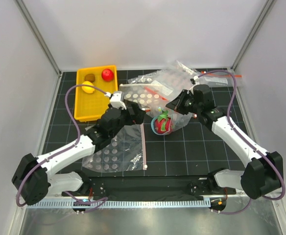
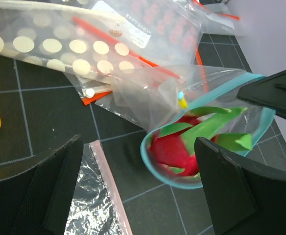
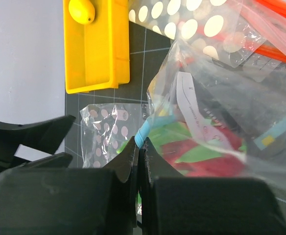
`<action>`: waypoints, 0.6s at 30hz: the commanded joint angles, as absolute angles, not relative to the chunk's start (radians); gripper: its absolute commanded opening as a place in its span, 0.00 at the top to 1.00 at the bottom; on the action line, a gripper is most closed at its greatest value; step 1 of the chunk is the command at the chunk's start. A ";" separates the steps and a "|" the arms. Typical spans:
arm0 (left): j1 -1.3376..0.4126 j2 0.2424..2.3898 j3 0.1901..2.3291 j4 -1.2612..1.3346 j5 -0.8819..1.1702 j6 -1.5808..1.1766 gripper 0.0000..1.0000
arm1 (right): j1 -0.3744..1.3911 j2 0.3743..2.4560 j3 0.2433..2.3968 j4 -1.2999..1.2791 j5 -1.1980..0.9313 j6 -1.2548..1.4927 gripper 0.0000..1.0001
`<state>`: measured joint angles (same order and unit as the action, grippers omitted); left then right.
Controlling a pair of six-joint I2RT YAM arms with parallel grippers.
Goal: Place the food in the zip-top bag and seal the zipper
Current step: Place the fake fruit in the zipper food storage bag, then adjust the zipper food storage bag at the center of the board.
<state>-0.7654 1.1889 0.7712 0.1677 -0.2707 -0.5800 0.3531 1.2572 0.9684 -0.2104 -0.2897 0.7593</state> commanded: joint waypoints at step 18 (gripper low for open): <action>-0.772 1.522 0.821 0.356 -0.006 -0.700 0.33 | 0.351 1.132 0.945 -0.095 -0.189 0.792 0.99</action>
